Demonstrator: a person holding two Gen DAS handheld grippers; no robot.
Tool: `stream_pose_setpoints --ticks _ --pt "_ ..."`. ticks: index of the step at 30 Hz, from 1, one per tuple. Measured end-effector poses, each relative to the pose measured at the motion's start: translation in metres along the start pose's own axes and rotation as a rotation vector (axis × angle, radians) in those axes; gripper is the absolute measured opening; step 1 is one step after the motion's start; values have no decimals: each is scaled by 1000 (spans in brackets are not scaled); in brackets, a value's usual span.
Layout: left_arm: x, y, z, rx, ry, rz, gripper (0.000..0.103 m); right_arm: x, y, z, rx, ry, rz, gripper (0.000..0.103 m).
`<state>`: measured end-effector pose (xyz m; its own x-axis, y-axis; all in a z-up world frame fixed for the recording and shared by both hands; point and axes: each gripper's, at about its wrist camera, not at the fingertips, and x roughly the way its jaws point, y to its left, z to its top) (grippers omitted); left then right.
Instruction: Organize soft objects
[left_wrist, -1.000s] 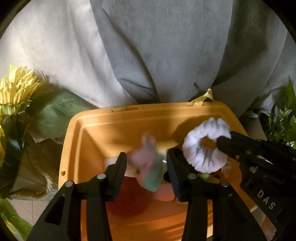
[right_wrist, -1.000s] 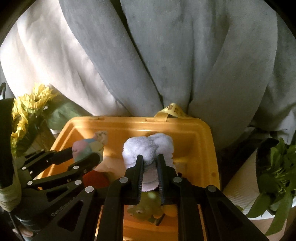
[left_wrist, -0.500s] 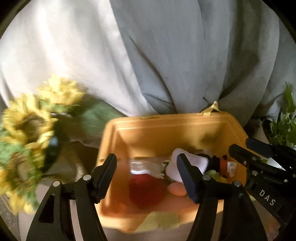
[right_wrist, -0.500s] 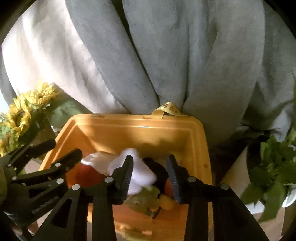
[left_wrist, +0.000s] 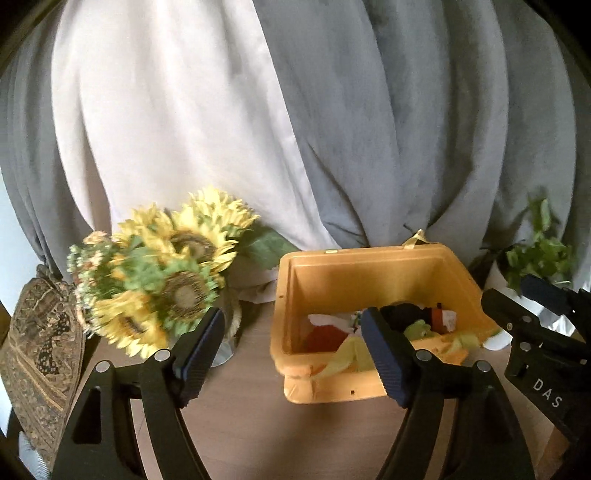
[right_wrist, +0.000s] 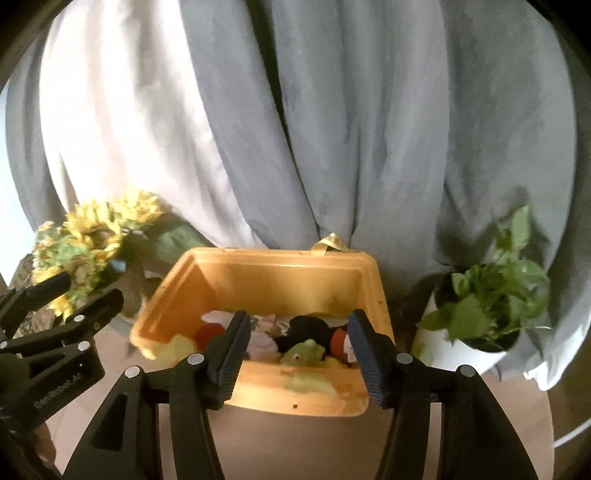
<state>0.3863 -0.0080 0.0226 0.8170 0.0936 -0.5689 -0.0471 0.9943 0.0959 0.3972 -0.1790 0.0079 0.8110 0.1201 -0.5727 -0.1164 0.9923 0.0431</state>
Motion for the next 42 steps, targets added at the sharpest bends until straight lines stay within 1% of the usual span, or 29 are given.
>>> stream_pose_setpoints --ticks 2,5,8,9,10,11,14,18,21,24,28,29,33,35,40,42 --pt "-13 5 -5 -3 -14 -9 78 -17 6 -4 1 -21 -6 57" --pt "-36 13 -16 12 -56 -31 81 -43 17 -13 15 -41 -15 60" --pt "-56 21 -27 30 -92 -32 82 -65 29 -26 26 -59 -35 60" --pt "-64 24 -32 31 -105 -43 86 -71 33 -30 32 -64 -45 61" --pt "-72 28 -36 37 -113 -54 88 -78 36 -34 40 -70 -55 64" --pt "-77 31 -40 43 -121 -62 88 -85 40 -40 49 -76 -65 66" --pt "-97 42 -51 56 -147 -77 90 -106 51 -54 71 -83 -101 66" --pt "-121 52 -64 73 -172 -115 90 -134 63 -71 102 -98 -148 67" --pt "-139 58 -74 75 -194 -118 92 -156 70 -83 121 -115 -182 70" --pt "-157 61 -84 77 -208 -124 93 -176 74 -94 129 -125 -191 71" --pt "-183 66 -99 55 -217 -115 93 -199 78 -108 131 -143 -211 80" --pt "-190 66 -104 49 -216 -113 93 -205 79 -111 128 -148 -216 80" --pt "-217 65 -120 42 -227 -105 94 -232 80 -127 116 -152 -203 81" --pt "-231 64 -130 32 -231 -100 96 -244 80 -135 116 -154 -194 84" --pt "-265 61 -154 28 -241 -86 97 -275 78 -154 113 -157 -172 84" --pt "-275 60 -161 25 -241 -91 98 -287 79 -162 110 -161 -169 84"
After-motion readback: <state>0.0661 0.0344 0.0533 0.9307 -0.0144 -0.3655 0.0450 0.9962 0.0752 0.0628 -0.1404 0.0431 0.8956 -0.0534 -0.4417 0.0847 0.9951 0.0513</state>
